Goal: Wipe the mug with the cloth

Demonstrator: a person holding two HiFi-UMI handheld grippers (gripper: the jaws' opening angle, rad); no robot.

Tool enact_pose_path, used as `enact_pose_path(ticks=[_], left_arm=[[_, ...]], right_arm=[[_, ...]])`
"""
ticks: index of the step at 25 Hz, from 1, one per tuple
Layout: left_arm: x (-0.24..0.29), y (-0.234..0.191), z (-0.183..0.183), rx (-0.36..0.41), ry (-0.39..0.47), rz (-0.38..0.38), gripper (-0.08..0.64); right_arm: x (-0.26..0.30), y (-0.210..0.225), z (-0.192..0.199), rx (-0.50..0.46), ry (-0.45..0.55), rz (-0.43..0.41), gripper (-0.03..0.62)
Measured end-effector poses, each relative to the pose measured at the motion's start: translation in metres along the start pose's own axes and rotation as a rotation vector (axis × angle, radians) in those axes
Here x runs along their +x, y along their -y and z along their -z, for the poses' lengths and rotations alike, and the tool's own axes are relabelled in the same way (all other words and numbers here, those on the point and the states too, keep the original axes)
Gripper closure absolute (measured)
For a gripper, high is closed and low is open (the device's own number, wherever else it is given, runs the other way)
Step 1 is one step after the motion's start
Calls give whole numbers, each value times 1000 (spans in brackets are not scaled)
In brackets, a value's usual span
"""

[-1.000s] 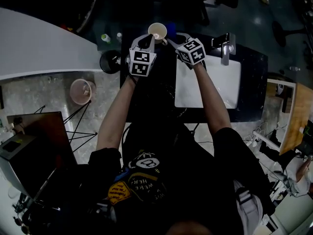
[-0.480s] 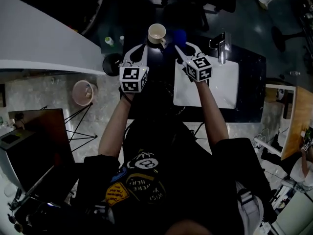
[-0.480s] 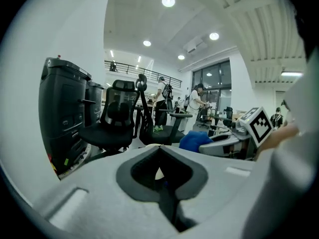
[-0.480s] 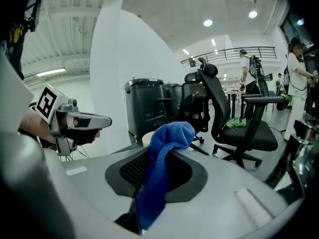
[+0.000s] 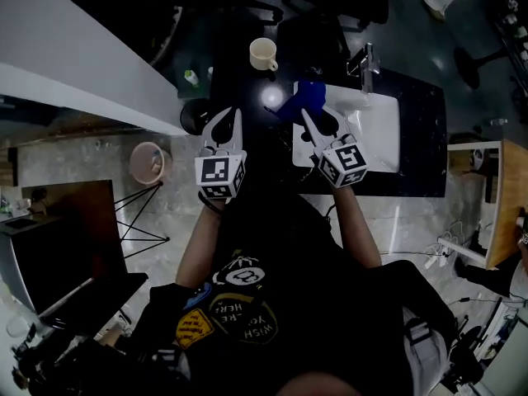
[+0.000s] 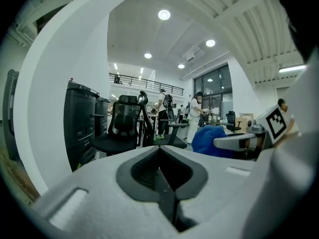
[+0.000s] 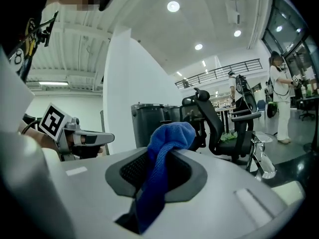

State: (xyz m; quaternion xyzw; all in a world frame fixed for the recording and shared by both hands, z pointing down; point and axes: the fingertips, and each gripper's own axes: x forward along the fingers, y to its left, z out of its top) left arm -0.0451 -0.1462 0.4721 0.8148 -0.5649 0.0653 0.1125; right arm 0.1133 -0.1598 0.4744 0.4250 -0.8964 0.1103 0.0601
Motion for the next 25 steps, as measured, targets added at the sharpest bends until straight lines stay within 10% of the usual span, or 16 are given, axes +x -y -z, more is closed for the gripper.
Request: enact_pose_path(ticks=[10, 25], left_arm=[[-61, 21, -10, 146, 23, 61, 555], [-101, 41, 8, 22, -24, 82, 554]], right_arm=[[-53, -59, -5, 21, 35, 84, 515], [-84, -96, 17, 94, 10, 63, 515]])
